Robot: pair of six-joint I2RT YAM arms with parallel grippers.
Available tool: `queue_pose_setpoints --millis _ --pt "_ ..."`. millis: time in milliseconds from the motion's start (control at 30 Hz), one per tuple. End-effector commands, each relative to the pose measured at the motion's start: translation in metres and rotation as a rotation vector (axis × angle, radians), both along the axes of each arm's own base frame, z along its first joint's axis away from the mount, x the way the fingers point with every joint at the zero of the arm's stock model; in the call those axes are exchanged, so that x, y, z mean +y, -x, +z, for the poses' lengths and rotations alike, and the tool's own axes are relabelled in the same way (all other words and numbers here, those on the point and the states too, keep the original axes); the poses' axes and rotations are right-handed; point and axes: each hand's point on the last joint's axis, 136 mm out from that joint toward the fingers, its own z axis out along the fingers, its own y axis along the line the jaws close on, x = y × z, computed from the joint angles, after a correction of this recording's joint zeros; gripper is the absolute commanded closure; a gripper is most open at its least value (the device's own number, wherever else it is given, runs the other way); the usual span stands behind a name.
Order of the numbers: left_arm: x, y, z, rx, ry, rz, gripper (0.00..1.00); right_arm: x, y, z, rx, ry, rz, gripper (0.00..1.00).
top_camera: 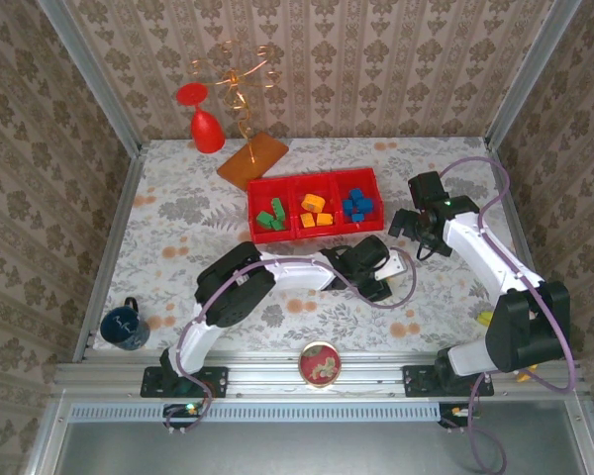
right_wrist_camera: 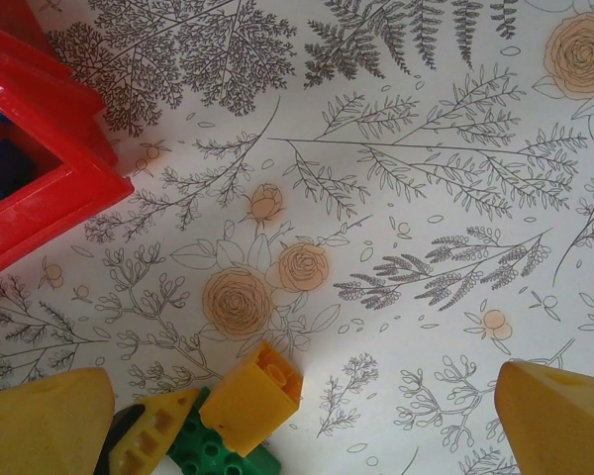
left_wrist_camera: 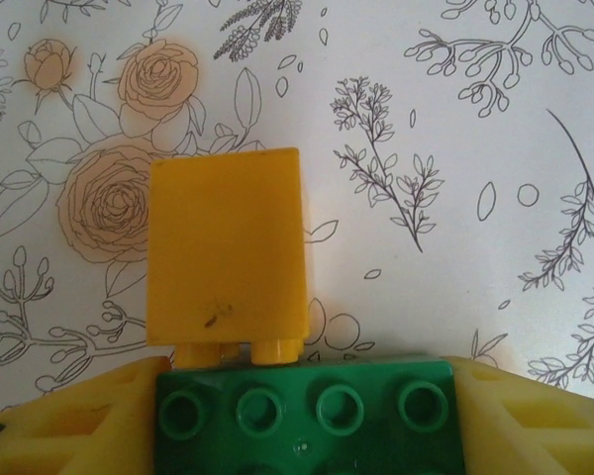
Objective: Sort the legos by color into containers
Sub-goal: Pick up the lego from the center of the table.
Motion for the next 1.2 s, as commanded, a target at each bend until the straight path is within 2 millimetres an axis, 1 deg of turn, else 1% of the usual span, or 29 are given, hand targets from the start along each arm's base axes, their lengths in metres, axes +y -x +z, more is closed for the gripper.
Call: queue_pose_setpoints --millis 0,233,267,300,700,900,1067,1167 --pt "0.016 0.002 -0.001 0.026 -0.028 0.025 0.50 -0.001 0.006 -0.001 -0.001 -0.015 -0.017 0.00" --pt "0.032 -0.002 0.000 0.020 -0.033 0.075 0.51 0.000 0.008 -0.005 0.011 -0.019 -0.019 0.00" --pt "0.035 -0.003 0.001 0.018 -0.032 0.084 0.51 0.000 0.009 0.002 -0.015 -0.025 -0.020 0.00" --pt "0.038 -0.004 0.001 0.017 -0.032 0.093 0.51 0.000 0.010 0.003 -0.017 -0.026 -0.021 0.00" --pt "0.081 -0.013 0.009 0.008 -0.042 0.212 0.52 0.002 0.018 -0.003 -0.019 -0.053 -0.039 0.00" --pt "0.099 -0.017 0.021 0.013 -0.019 0.273 0.52 0.009 0.022 -0.012 -0.012 -0.075 -0.037 0.00" --pt "0.113 -0.021 0.038 0.004 0.001 0.322 0.52 0.012 0.027 -0.018 0.004 -0.072 -0.036 0.00" --pt "0.122 -0.023 0.052 -0.011 0.019 0.355 0.52 0.013 0.030 -0.019 0.007 -0.066 -0.039 0.00"
